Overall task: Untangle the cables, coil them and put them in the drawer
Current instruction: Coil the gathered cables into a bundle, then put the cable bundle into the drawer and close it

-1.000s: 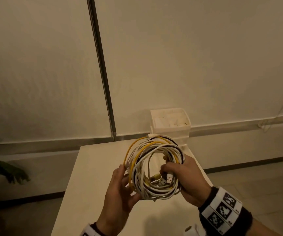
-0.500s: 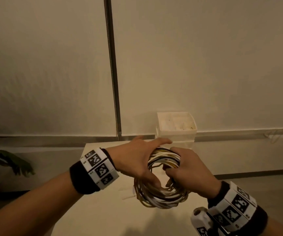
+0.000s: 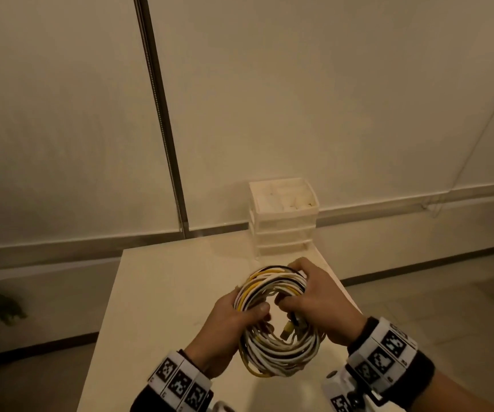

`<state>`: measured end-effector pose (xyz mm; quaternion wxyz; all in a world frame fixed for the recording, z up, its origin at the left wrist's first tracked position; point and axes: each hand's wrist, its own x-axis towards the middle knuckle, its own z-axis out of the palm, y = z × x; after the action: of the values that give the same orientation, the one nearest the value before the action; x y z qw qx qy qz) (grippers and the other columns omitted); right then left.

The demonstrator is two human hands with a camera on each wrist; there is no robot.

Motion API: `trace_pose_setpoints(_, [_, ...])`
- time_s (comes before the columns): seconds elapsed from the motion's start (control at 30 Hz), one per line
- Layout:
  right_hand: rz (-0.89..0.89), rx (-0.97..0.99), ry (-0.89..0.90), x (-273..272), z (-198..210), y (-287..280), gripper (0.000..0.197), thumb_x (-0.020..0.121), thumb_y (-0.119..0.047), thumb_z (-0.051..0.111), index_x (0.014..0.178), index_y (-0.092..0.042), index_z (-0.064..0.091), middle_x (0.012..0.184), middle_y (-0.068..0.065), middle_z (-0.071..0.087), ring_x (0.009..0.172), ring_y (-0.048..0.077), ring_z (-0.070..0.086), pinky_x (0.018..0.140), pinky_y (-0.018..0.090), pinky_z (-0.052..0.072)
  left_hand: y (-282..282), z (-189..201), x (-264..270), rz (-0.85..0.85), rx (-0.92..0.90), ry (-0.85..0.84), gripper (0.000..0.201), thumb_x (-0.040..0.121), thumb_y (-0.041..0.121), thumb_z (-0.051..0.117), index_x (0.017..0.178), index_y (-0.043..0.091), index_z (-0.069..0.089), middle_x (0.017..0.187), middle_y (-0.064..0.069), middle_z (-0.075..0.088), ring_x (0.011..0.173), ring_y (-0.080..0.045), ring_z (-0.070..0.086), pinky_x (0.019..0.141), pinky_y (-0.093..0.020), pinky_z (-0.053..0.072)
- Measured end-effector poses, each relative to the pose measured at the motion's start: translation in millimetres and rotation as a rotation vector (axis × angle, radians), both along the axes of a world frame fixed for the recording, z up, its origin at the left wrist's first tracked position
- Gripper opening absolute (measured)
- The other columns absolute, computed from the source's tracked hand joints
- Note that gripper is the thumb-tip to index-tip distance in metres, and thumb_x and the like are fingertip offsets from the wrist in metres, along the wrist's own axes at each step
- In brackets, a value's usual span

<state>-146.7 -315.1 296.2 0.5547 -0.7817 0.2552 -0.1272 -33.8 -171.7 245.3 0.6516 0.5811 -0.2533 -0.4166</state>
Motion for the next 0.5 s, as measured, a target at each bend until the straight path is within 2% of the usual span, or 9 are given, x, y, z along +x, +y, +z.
trace_pose_setpoints(0.07, [-0.039,0.061,0.019,-1,-10,0,0.042,0.072,0.0,0.073,0.104,-0.018,0.054,0.083,0.02,0.071,0.066,0.032,0.069,0.063,0.043,0.059,-4,-8,-5,0.057,0.009,0.042,0.02,0.094,0.006,0.06,0.113,0.006,0.063,0.082,-0.02,0.062,0.069,-0.03,0.065,0.069,-0.042,0.058])
trace_pose_setpoints(0.13, [-0.074,0.082,0.015,-2,-17,-2,0.035,0.071,-0.001,0.075,0.1,-0.014,0.061,0.082,0.02,0.071,0.065,0.029,0.069,0.065,0.045,0.058,-11,-14,-8,0.114,0.011,0.021,0.015,0.095,0.001,0.054,0.108,0.005,0.062,0.075,-0.016,0.057,0.06,-0.025,0.06,0.057,-0.034,0.052])
trace_pose_setpoints(0.23, [-0.072,0.176,-0.009,-12,-28,-13,0.025,0.072,-0.006,0.078,0.094,-0.007,0.069,0.088,0.02,0.072,0.073,0.026,0.068,0.073,0.046,0.057,-26,-14,-7,0.149,0.011,-0.051,0.011,0.096,0.0,0.051,0.098,0.006,0.059,0.073,-0.014,0.055,0.057,-0.021,0.056,0.053,-0.031,0.048])
trace_pose_setpoints(0.3, [-0.026,0.34,-0.071,-23,-37,-28,0.033,0.074,-0.01,0.078,0.106,-0.009,0.068,0.102,0.019,0.071,0.086,0.028,0.068,0.08,0.043,0.055,-36,-15,-5,0.178,0.01,-0.055,0.01,0.096,0.0,0.05,0.097,0.006,0.058,0.07,-0.013,0.054,0.055,-0.019,0.054,0.051,-0.029,0.047])
trace_pose_setpoints(0.4, [-0.052,0.553,-0.202,-37,-57,-52,0.061,0.07,-0.036,0.08,0.125,-0.018,0.061,0.122,0.009,0.066,0.115,0.029,0.06,0.1,0.049,0.045,-55,-20,-4,0.238,-0.017,0.05,0.01,0.097,0.0,0.049,0.1,0.005,0.057,0.067,-0.008,0.051,0.053,-0.016,0.051,0.05,-0.027,0.045])
trace_pose_setpoints(0.43, [-0.075,0.647,-0.253,-40,-65,-59,0.07,0.067,-0.047,0.079,0.128,-0.02,0.058,0.127,0.007,0.064,0.121,0.028,0.056,0.104,0.05,0.041,-64,-23,-4,0.262,-0.029,0.083,0.01,0.097,0.001,0.049,0.102,0.005,0.057,0.068,-0.007,0.051,0.053,-0.015,0.051,0.051,-0.027,0.045])
trace_pose_setpoints(0.5, [-0.151,0.873,-0.331,-44,-82,-64,0.071,0.073,-0.06,0.067,0.13,-0.018,0.058,0.134,0.009,0.059,0.12,0.027,0.054,0.103,0.049,0.039,-84,-29,-9,0.308,-0.054,0.143,0.012,0.097,0.001,0.049,0.104,0.005,0.057,0.067,-0.005,0.051,0.052,-0.013,0.051,0.052,-0.026,0.046])
